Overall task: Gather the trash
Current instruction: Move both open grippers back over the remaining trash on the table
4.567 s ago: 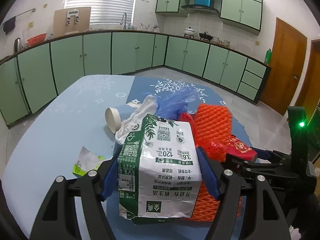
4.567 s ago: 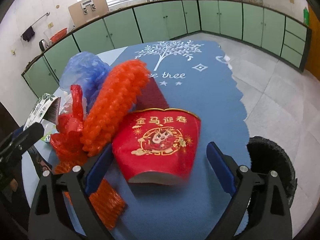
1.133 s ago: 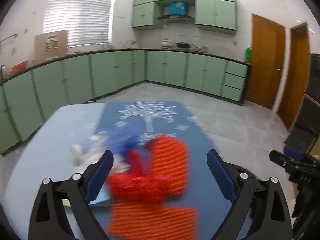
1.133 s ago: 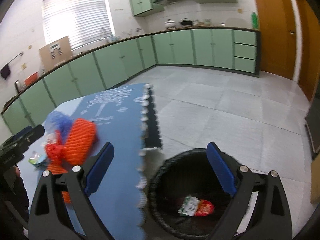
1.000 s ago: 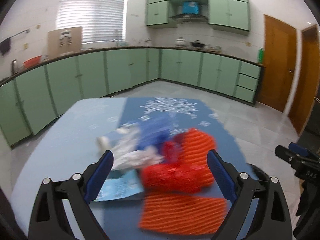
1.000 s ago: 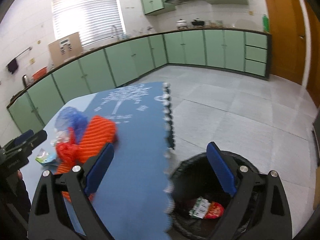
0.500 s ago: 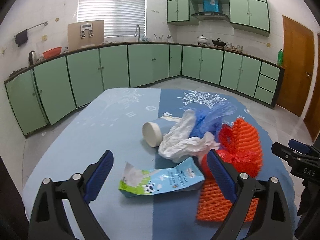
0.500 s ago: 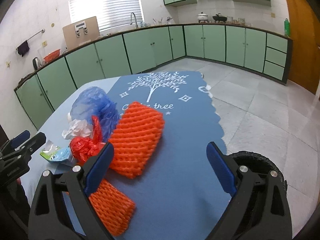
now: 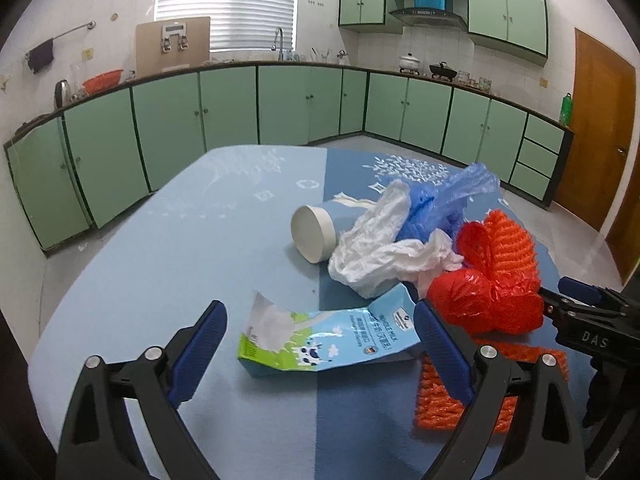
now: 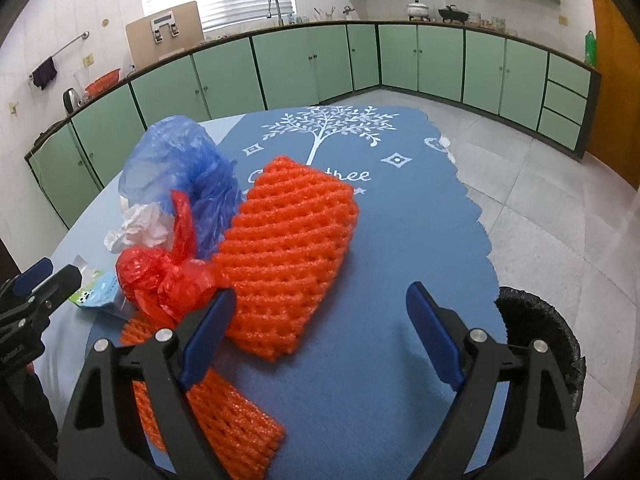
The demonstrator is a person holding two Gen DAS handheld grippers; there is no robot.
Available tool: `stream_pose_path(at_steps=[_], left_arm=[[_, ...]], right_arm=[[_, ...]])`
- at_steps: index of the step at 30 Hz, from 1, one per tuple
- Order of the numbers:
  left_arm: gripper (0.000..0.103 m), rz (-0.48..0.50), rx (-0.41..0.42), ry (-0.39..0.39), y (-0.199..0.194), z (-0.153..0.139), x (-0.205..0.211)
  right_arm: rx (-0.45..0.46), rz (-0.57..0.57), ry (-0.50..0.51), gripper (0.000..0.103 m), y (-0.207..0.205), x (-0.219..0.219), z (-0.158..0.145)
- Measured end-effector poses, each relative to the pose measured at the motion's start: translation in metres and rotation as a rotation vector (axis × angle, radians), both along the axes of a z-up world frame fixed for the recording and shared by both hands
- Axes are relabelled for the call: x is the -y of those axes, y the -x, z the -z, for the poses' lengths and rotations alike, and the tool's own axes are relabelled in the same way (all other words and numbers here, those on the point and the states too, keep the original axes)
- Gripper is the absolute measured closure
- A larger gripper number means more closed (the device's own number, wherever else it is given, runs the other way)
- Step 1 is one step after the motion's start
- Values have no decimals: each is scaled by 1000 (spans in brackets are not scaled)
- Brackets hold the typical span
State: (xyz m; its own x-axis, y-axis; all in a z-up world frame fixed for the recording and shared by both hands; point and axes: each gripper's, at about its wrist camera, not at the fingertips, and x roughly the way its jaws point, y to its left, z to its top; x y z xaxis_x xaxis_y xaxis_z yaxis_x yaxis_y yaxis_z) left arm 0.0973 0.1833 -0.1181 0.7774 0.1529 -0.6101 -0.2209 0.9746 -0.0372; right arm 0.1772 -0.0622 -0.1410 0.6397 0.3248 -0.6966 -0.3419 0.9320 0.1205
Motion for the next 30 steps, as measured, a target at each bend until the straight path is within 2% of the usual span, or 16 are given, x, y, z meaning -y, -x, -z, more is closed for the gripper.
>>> stream_pose_path(at_steps=[8,18,22,30], left_arm=[[11,19,-23,62,0,7,4],[10,4,-29,49,2,8,9],[10,-4,-47,11,0,10,9],[11,6,-46,30,14,8,18]], right_arm=[[25,-3,20,18,2,3,-6],[22,-8,16,18,6,4,-4],[24,-14,15,18,8,3,-5],[31,-8,13,18,8,4,-9]])
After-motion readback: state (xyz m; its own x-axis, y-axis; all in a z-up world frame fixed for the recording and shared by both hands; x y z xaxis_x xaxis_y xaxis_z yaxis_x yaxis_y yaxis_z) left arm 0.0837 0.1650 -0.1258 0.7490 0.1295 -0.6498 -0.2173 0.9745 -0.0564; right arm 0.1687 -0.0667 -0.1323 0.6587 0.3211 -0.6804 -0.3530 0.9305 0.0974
